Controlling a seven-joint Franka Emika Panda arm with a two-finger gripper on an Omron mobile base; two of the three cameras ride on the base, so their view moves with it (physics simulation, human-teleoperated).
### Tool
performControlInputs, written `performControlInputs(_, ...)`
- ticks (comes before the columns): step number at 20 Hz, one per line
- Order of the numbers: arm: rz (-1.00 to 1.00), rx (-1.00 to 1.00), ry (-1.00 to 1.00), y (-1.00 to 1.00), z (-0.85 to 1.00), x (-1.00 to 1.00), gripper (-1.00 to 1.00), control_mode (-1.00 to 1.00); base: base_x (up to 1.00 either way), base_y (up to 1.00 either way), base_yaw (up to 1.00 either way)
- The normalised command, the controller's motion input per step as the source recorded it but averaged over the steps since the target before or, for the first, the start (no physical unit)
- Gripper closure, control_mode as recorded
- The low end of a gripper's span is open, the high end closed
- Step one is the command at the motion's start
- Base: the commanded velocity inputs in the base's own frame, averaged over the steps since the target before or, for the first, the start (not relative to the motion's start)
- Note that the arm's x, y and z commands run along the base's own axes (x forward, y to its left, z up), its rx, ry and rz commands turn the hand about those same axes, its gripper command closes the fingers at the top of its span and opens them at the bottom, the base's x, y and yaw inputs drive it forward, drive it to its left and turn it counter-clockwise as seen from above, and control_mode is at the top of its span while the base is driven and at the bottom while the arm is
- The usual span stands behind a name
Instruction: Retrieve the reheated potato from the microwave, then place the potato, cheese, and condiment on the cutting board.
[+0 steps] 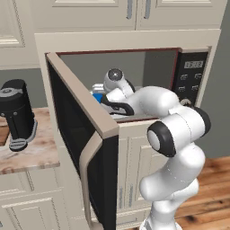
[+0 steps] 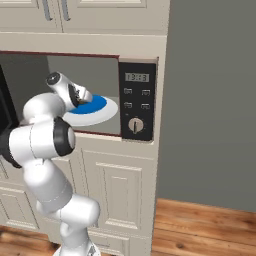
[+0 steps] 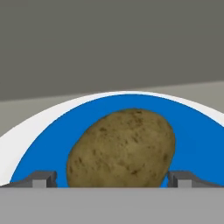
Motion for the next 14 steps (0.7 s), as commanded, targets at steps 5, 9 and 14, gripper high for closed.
performControlInputs(5, -0.02, 0.00, 0.00, 0.00, -0.20, 0.31, -1.00, -1.00, 0.00, 0.00, 0.00)
performControlInputs(9, -0.02, 0.00, 0.00, 0.00, -0.14, 0.23, -1.00, -1.00, 0.00, 0.00, 0.00)
performControlInputs(14, -0.02, 0.00, 0.00, 0.00, -0.06, 0.00, 1.00, -1.00, 0.00, 0.00, 0.00)
